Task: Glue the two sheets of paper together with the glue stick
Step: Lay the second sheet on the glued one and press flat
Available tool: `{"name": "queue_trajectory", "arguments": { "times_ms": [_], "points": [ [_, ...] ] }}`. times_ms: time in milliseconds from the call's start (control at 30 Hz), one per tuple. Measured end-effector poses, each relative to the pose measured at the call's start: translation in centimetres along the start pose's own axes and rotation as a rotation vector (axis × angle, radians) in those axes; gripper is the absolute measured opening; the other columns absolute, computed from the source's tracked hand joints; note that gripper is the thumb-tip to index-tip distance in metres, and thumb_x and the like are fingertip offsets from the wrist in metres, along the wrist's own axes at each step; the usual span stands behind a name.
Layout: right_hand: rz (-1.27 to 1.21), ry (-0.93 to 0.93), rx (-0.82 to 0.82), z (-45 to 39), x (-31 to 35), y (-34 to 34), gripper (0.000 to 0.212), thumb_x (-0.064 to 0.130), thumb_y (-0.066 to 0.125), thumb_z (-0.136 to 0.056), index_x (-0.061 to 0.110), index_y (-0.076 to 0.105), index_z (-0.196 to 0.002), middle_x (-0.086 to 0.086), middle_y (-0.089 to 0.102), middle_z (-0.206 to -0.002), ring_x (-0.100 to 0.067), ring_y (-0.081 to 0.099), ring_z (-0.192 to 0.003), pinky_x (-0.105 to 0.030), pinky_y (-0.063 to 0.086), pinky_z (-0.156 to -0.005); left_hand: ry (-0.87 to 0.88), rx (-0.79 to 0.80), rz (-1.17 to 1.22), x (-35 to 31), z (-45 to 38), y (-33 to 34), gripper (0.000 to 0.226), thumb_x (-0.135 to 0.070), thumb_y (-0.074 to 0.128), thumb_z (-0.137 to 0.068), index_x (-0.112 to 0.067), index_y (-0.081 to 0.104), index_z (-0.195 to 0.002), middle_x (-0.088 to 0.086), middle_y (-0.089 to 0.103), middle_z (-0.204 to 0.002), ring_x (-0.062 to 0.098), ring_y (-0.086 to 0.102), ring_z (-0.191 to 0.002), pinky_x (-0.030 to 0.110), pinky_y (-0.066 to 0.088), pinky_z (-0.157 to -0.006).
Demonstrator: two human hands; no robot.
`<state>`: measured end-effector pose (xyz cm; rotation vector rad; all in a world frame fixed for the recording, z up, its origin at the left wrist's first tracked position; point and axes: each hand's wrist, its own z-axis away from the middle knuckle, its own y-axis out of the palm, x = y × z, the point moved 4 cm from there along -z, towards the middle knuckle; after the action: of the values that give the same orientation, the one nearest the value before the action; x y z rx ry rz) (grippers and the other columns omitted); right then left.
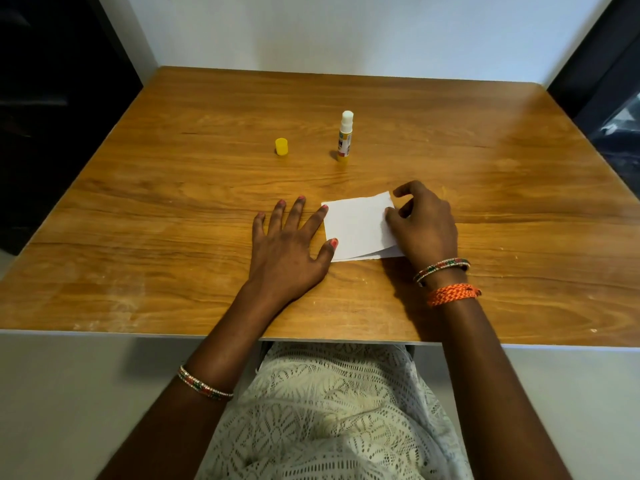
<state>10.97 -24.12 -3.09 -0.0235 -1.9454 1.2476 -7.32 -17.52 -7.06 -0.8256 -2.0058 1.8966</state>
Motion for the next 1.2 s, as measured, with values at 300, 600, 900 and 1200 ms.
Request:
{"name": "queue_trajectory", "arguments": {
  "times_ms": [300, 600, 900, 1200],
  "points": [
    [0.239, -0.196, 0.034, 1.2, 3.2, 2.2, 0.032, 0.03, 0.044, -0.094, 0.022, 0.057, -0.122, -0.012, 0.049, -0.129, -0.033, 0.042, -0.119, -0.043, 0.033, -0.093, 0.003, 0.013, -0.012, 0.0, -0.1, 0.1, 0.062, -0.062, 0.018, -0.085, -0.043, 0.014, -0.144, 0.0, 0.013, -0.158, 0.027, 0.008, -0.145, 0.053, 0.005, -0.114],
    [0.295, -0.272, 0.296, 3.4, 4.2, 5.9, 0.051, 0.033, 0.022, -0.1, 0.018, 0.019, -0.149, -0.002, 0.014, -0.159, -0.016, 0.008, -0.147, -0.051, -0.001, -0.113, 0.014, 0.017, -0.058, 0.1, -0.2, 0.3, 0.068, -0.06, 0.007, -0.079, -0.044, 0.01, -0.145, 0.0, 0.01, -0.159, 0.027, 0.008, -0.145, 0.051, 0.006, -0.113],
    [0.272, -0.266, 0.326, 4.2, 4.1, 6.1, 0.054, 0.042, 0.015, -0.099, 0.02, 0.018, -0.149, 0.0, 0.015, -0.159, -0.017, 0.004, -0.147, -0.053, -0.008, -0.113, 0.007, 0.005, -0.026, 0.0, -0.2, 0.2, 0.06, -0.057, 0.015, -0.086, -0.044, 0.013, -0.144, 0.0, 0.011, -0.159, 0.026, 0.009, -0.145, 0.05, 0.006, -0.114],
    [0.323, -0.275, 0.33, 4.2, 3.6, 5.6, 0.055, 0.049, 0.011, -0.098, 0.03, 0.014, -0.149, 0.011, 0.014, -0.158, -0.017, -0.001, -0.147, -0.052, -0.016, -0.112, 0.009, -0.002, -0.028, 0.1, -0.2, 0.2, 0.061, -0.058, 0.018, -0.085, -0.044, 0.014, -0.144, 0.0, 0.013, -0.158, 0.027, 0.01, -0.145, 0.05, 0.007, -0.114]
  ]
}}
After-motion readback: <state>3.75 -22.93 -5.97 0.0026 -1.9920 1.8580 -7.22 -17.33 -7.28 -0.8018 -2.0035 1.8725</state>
